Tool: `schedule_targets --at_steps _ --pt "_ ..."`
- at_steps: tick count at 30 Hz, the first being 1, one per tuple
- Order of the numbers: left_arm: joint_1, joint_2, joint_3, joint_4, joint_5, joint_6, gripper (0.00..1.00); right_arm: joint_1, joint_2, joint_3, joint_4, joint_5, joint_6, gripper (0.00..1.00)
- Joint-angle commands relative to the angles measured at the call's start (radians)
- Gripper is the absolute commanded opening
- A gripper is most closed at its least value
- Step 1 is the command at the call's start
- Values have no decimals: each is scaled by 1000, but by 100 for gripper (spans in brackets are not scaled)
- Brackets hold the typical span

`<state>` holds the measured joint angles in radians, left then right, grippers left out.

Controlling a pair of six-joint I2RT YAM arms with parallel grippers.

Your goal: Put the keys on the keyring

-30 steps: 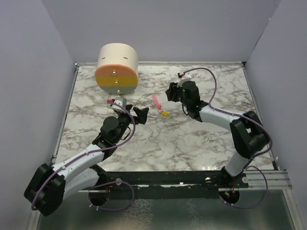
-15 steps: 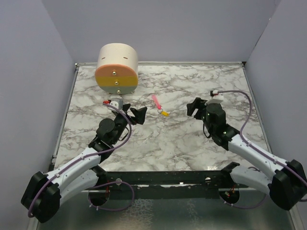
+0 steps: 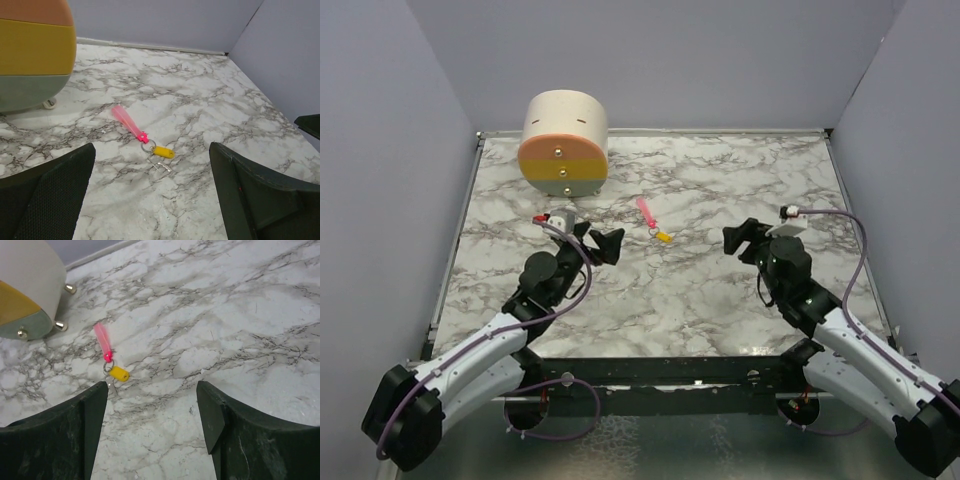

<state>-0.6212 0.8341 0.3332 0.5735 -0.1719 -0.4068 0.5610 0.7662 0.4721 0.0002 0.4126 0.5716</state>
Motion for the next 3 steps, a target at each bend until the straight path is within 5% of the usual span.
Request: schedule_targets --at_steps 1,3 --pt "1 -27 -12 4 -7 -3 99 0 -25 10 -69 8 1 73" --pt "1 -22 -5 -1 -8 3 99 0 -37 7 -63 -4 -6 73"
